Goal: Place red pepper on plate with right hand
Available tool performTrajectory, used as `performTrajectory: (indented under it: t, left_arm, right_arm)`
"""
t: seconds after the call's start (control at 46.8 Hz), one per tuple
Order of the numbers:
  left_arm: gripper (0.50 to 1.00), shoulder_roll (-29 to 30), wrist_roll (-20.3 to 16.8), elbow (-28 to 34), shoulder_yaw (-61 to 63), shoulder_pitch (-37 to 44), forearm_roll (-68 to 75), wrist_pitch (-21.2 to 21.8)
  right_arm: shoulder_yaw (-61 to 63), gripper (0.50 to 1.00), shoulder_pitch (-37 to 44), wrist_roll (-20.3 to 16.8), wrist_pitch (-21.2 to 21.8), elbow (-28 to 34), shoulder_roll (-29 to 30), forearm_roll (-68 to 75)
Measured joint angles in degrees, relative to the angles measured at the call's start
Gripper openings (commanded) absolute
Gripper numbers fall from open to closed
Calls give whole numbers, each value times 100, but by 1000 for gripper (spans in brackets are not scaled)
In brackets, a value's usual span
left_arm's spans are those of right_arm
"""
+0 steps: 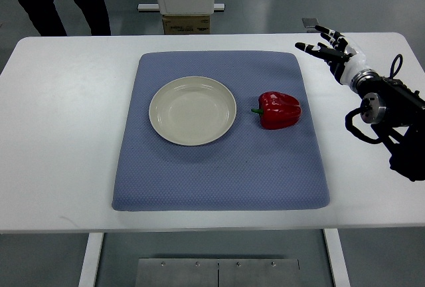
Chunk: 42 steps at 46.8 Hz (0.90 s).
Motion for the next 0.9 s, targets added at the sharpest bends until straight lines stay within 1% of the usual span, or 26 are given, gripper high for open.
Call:
performTrajectory:
  t: [0.385,0.769,0.897]
  left_arm:
    - [1000,0,0,0,-6,21,-5,1]
    - [1000,0,0,1,-7,27,-11,3]
    - [1000,0,0,1,-7,27,-11,3]
  right_arm:
    - [-9,1000,-7,0,46,17,43,-1]
    - [-16,1000,-17,1,423,17,25,0]
    - [-17,1000,-3,7,447,21,31,-1]
